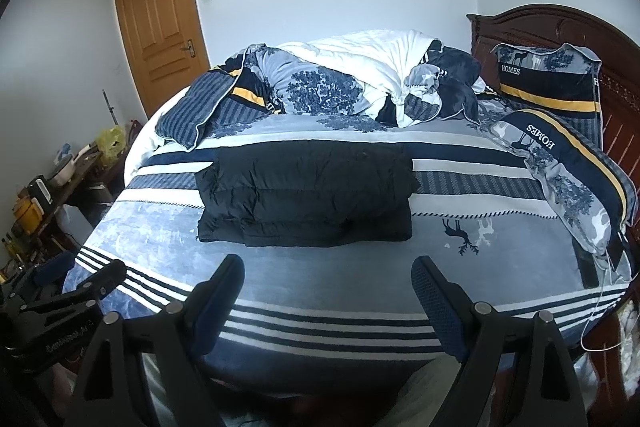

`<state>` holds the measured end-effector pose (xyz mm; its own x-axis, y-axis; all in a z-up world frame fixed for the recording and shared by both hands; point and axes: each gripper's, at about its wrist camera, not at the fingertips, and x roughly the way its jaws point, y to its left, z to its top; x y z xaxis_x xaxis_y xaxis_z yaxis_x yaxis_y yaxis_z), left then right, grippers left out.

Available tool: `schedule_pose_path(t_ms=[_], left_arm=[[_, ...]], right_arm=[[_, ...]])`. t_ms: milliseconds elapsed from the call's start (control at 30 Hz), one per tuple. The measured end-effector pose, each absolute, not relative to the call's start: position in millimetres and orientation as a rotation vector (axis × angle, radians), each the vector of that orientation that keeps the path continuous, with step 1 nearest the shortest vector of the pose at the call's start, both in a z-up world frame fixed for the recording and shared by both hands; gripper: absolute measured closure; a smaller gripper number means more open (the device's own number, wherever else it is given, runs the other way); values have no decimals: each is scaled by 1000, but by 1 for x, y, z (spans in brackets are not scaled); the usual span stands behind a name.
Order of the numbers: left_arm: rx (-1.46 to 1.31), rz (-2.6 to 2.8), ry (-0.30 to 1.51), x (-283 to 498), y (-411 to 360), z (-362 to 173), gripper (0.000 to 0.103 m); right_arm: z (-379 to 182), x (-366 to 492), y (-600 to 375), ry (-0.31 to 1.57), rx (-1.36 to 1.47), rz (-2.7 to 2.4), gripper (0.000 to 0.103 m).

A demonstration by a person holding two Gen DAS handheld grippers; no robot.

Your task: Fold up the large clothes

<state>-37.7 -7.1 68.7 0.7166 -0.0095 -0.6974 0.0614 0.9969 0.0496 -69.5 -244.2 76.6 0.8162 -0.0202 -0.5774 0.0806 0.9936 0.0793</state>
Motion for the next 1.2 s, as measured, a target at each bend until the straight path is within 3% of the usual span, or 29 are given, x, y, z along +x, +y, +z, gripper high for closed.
schedule_pose_path(t_ms=[1200], left_arm=[[89, -37, 798, -36, -15, 56, 14]], right_arm=[[63, -63, -249, 647, 120, -65, 15]])
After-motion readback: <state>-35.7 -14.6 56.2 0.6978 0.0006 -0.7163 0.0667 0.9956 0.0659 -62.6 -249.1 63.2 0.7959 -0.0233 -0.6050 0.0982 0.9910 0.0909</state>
